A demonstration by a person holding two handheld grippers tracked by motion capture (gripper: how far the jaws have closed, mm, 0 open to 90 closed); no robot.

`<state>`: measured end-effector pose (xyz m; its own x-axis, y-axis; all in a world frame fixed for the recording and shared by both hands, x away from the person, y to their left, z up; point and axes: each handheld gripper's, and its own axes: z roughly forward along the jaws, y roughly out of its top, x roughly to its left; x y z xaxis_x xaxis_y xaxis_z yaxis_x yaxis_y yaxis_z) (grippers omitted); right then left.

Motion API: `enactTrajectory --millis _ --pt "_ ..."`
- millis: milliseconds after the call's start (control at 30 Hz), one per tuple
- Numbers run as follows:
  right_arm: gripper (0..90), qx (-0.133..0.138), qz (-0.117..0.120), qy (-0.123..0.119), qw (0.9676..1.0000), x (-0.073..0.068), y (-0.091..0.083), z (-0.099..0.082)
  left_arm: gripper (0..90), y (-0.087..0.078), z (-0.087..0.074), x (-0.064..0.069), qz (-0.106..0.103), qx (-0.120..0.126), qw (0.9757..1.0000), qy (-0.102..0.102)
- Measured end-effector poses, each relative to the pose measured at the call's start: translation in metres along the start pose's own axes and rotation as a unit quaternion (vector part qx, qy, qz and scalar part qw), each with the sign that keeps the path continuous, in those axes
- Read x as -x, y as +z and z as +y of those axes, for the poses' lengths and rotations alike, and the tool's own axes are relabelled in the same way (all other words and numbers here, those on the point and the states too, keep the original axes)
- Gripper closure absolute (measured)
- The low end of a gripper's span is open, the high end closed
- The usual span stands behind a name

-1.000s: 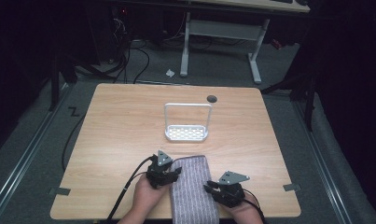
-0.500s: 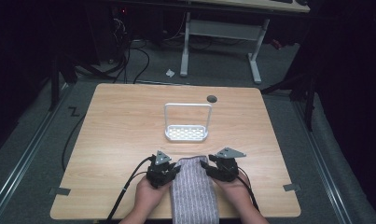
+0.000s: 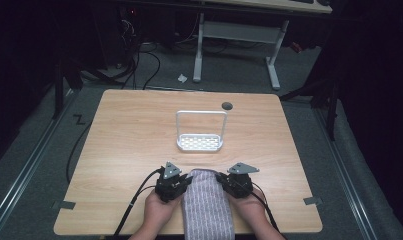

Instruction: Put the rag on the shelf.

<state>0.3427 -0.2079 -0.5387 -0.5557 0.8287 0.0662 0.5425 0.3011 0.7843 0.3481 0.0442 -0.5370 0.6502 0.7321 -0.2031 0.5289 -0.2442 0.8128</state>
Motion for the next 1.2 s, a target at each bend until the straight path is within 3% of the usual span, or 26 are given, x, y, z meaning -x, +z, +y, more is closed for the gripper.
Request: enactTrajectory --millis 100,133,233,367,467,500,533,567,600,667,733,800,867,900,933,967,1200 --pt "83.6 0.013 -0.004 0.0 0.9999 -0.002 -0.003 -0.001 78.6 -0.005 0.001 0.001 -0.004 0.015 0.9999 0.005" --pt "83.9 0.031 -0.011 0.001 0.9995 -0.003 -0.007 0.0 78.5 -0.007 0.001 0.002 -0.005 0.021 0.9997 0.006" --pt "84.0 0.039 -0.019 0.01 0.999 -0.005 -0.009 0.001 78.4 -0.01 0.001 0.004 -0.009 0.033 0.9994 0.002" --pt "84.1 0.071 -0.05 0.0 0.9962 -0.014 -0.015 0.001 78.3 -0.013 0.0 0.01 0.004 0.052 0.9986 0.01" --pt "84.2 0.087 -0.056 -0.003 0.9947 -0.018 -0.019 0.001 78.3 -0.018 -0.001 0.015 0.017 0.073 0.997 0.017" --pt "84.3 0.106 -0.067 -0.014 0.9921 -0.022 -0.023 0.001 78.4 -0.022 -0.002 0.021 0.025 0.093 0.995 0.027" --pt "84.3 0.106 -0.067 -0.014 0.9921 -0.022 -0.023 0.001 78.3 -0.022 -0.002 0.021 0.025 0.093 0.995 0.027" --pt "84.3 0.127 -0.082 -0.025 0.9883 -0.028 -0.028 0.002 78.3 -0.027 -0.002 0.027 0.034 0.112 0.9925 0.036" --pt "84.3 0.127 -0.082 -0.025 0.9883 -0.028 -0.028 0.002 78.4 -0.027 -0.002 0.027 0.034 0.112 0.9925 0.036" --pt "84.2 0.151 -0.09 -0.036 0.9838 -0.034 -0.035 0.001 78.4 -0.035 0.0 0.033 0.04 0.135 0.989 0.045" --pt "84.2 0.158 -0.093 -0.042 0.9822 -0.036 -0.037 0.002 78.5 -0.038 0.001 0.035 0.041 0.142 0.988 0.047" --pt "84.2 0.18 -0.096 -0.05 0.9777 -0.04 -0.045 0.005 78.5 -0.046 0.004 0.039 0.045 0.161 0.9845 0.052" --pt "84.2 0.183 -0.096 -0.051 0.9771 -0.041 -0.047 0.006 78.6 -0.048 0.006 0.04 0.047 0.166 0.9834 0.057" --pt "84.2 0.194 -0.096 -0.057 0.9747 -0.044 -0.053 0.011 78.7 -0.053 0.012 0.042 0.054 0.179 0.9806 0.058" --pt "84.2 0.2 -0.096 -0.06 0.9733 -0.046 -0.055 0.014 78.8 -0.053 0.012 0.042 0.054 0.179 0.9806 0.058" --pt "84.2 0.206 -0.096 -0.063 0.9718 -0.047 -0.056 0.016 78.8 -0.054 0.018 0.044 0.061 0.187 0.9781 0.067" --pt "84.2 0.229 -0.096 -0.066 0.9665 -0.045 -0.06 0.036 78.9 -0.062 0.039 0.041 0.064 0.209 0.9736 0.066"
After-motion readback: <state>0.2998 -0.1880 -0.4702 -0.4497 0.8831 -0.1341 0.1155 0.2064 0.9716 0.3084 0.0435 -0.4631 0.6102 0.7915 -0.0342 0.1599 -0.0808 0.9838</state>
